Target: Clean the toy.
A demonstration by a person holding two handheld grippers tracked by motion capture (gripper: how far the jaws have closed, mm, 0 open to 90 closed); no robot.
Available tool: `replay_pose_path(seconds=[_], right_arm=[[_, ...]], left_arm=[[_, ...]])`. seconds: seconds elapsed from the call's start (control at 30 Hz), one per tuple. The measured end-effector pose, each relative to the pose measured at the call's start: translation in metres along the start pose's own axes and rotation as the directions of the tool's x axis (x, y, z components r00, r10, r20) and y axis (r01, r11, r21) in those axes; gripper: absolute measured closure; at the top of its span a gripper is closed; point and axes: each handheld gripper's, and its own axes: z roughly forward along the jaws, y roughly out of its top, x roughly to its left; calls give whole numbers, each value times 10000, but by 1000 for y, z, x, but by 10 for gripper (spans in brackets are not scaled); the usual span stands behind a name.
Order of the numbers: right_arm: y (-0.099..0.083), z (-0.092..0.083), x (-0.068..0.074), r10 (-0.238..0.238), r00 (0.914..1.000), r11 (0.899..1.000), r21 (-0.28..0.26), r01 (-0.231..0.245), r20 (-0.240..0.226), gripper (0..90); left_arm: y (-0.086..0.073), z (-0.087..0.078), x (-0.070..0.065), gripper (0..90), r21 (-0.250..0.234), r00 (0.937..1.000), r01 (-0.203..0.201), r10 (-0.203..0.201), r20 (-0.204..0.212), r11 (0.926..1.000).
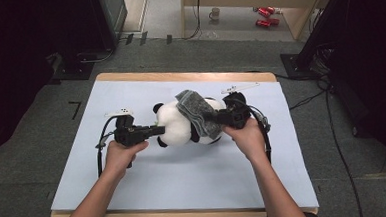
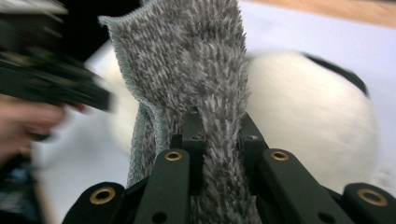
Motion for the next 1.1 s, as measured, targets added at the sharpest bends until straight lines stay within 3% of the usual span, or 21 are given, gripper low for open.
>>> replay_pose_path(seconds=[0.1, 0.2, 0.27, 0.33, 0.47, 0.53, 0.6, 0.7, 0.8, 0.87, 0.93, 0.97, 1.03, 1.1], right_arm=[[-5, 8, -10, 261, 9996, 9996, -77, -262, -110, 793], [-7, 11, -13, 269, 9995, 9996, -130, -267, 141, 795], [-8, 11, -15, 288, 9994, 9994, -211, -283, 215, 794], [-8, 11, -17, 321, 9989, 9989, -341, -309, 344, 795], [-9, 14, -17, 328, 9989, 9987, -411, -315, 329, 795], [-9, 15, -17, 334, 9987, 9984, -460, -316, 374, 794], [-9, 17, -18, 371, 9987, 9981, -501, -354, 339, 794], [-9, 18, -21, 500, 9983, 9971, -580, -483, 283, 793], [-9, 18, -24, 608, 9979, 9962, -638, -593, 216, 793], [-9, 18, -25, 634, 9978, 9961, -632, -623, 167, 793], [-9, 19, -25, 626, 9978, 9962, -626, -612, 210, 793], [-9, 20, -25, 635, 9978, 9960, -643, -621, 208, 792], [-9, 20, -24, 652, 9976, 9959, -646, -636, 224, 792], [-9, 20, -24, 644, 9978, 9958, -660, -631, 181, 792]], left_arm=[[-2, 4, -1, 769, 202, 9972, -518, 528, -523, 9985], [-4, 7, -2, 676, 238, 9921, -890, 907, -868, 9957], [-6, 6, -3, 608, 116, 9818, -1520, 1523, -1134, 9883], [-7, 4, -3, 509, 89, 9727, -2065, 2063, -1063, 9784], [-12, 0, -5, 387, 192, 9433, -3159, 3162, -1010, 9486], [-12, -2, -6, 368, 38, 9396, -3331, 3322, -820, 9429], [-12, -1, -7, 346, 52, 9425, -3291, 3288, -603, 9443], [-16, 8, -7, 335, 561, 9360, -3423, 3456, -670, 9379], [-21, 21, -6, 325, 1012, 9286, -3534, 3618, -823, 9300], [-24, 31, -6, 305, 1152, 9160, -3721, 3844, -1150, 9210], [-24, 36, -5, 294, 1114, 9120, -3678, 3815, -1509, 9232], [-23, 38, -4, 316, 1025, 9130, -3536, 3669, -1785, 9298], [-23, 42, -3, 407, 958, 9092, -3419, 3548, -2178, 9348], [-23, 45, -2, 458, 976, 9128, -3176, 3320, -2379, 9432]])
